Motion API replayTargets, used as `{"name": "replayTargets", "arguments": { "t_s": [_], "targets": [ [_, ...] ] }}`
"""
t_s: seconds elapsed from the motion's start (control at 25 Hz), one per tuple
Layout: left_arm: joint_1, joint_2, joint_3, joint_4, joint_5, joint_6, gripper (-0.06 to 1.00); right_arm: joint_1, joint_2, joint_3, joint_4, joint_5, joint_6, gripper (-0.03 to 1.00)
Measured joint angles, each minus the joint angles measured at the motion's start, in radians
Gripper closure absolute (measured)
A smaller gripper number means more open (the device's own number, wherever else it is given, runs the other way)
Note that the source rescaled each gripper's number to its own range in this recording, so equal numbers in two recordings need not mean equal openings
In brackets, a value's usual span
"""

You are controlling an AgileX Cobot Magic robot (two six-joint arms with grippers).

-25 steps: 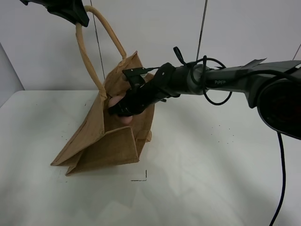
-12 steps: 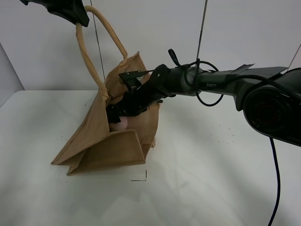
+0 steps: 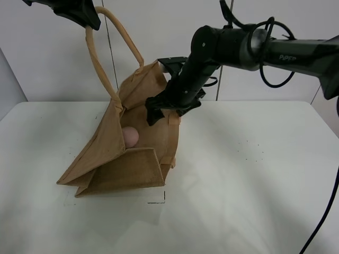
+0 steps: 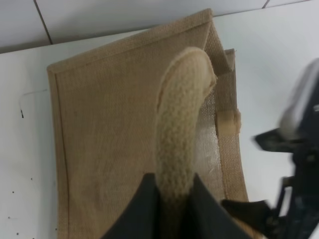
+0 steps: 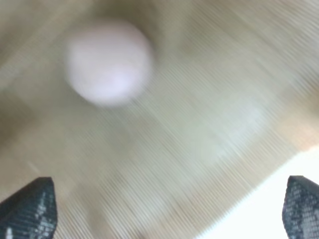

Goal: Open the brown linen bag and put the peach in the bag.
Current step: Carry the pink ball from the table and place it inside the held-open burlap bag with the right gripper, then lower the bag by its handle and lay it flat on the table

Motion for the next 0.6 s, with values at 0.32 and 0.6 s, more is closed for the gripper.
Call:
{"name": "replayTargets", "arguments": {
  "t_s": [0.32,0.6],
  "targets": [
    [0.0,0.0,0.0,0.0,0.0,0.0,0.94,-0.135,0.0,-0.008,-0.095,0.127,0.082,-0.03],
    [0.0,0.0,0.0,0.0,0.0,0.0,0.94,-0.384,0.0,-0.008,-0.162,0.145,0.089,-0.03]
  ]
}}
